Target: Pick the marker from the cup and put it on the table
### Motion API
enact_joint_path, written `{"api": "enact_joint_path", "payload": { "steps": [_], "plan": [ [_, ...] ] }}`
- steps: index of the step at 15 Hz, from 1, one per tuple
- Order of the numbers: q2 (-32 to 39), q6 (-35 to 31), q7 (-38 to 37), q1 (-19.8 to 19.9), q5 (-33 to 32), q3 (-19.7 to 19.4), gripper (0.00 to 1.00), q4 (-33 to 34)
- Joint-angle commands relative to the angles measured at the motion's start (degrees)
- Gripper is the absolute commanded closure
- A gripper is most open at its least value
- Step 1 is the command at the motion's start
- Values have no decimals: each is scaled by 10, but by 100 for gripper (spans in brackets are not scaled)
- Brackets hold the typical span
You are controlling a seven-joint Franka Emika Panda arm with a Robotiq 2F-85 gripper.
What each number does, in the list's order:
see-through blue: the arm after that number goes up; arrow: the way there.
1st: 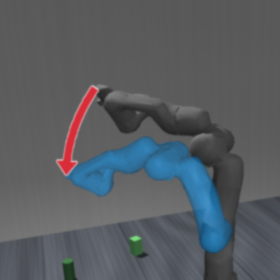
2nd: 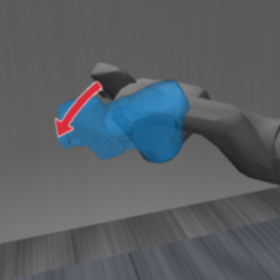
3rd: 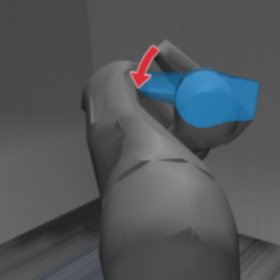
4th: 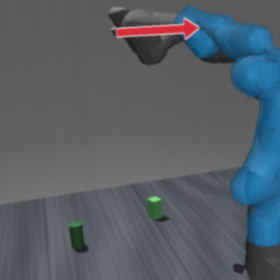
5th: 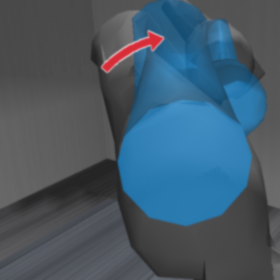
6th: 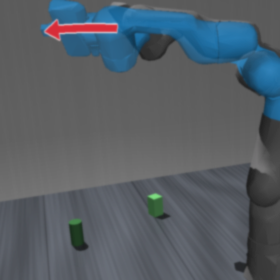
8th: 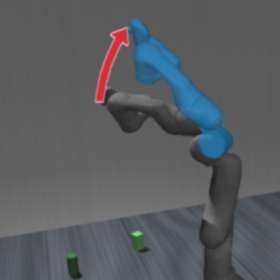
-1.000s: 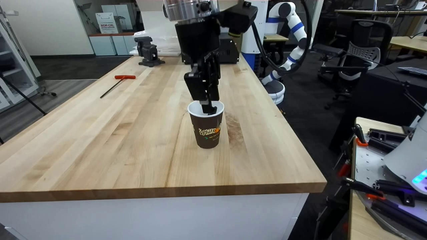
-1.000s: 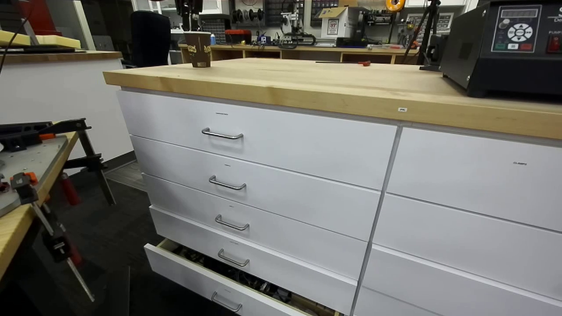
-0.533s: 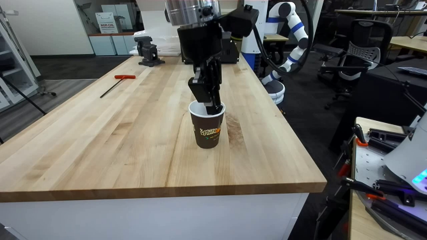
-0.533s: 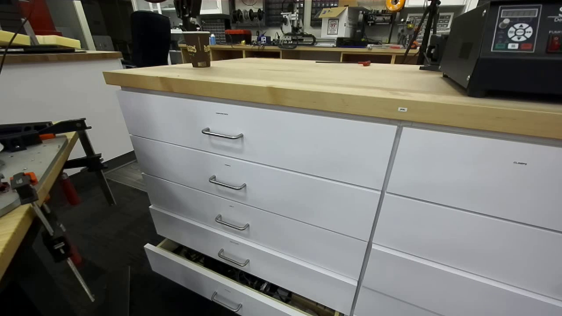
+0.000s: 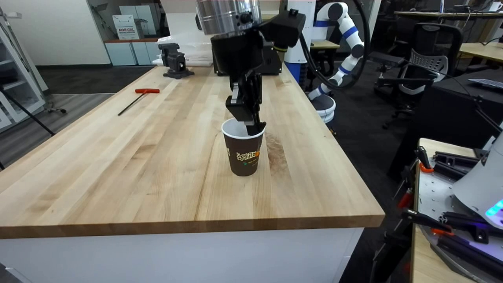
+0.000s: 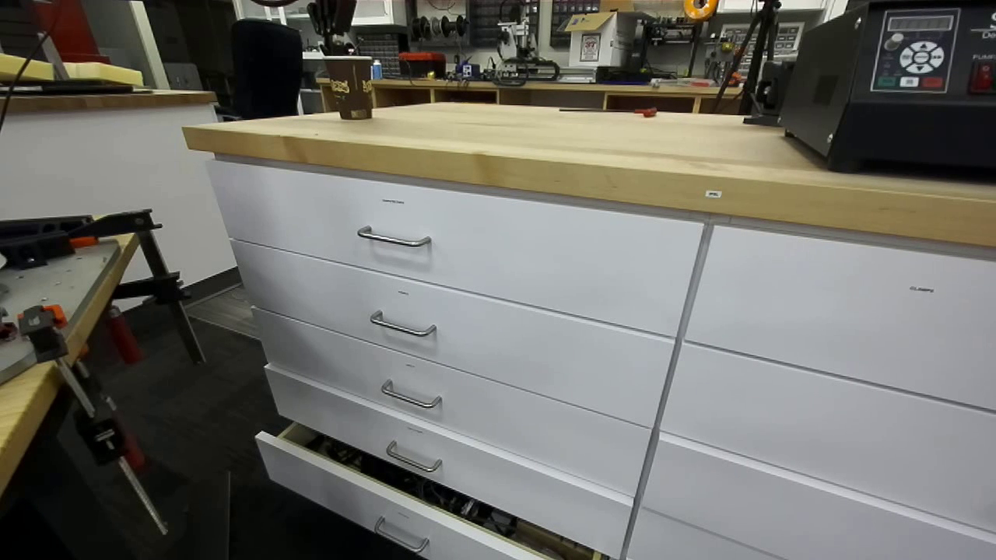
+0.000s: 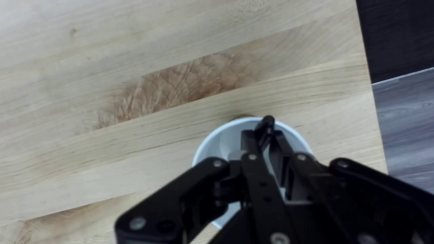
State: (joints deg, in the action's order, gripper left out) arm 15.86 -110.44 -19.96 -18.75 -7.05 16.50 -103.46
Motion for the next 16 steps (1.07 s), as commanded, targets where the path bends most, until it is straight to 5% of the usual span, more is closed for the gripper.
{"api": "enact_joint_path", "payload": {
  "steps": [1,16],
  "plan": [
    [0,10,12,-10,3,-9,97,4],
    [8,114,68,-14,-7,-7,97,81]
  ]
}}
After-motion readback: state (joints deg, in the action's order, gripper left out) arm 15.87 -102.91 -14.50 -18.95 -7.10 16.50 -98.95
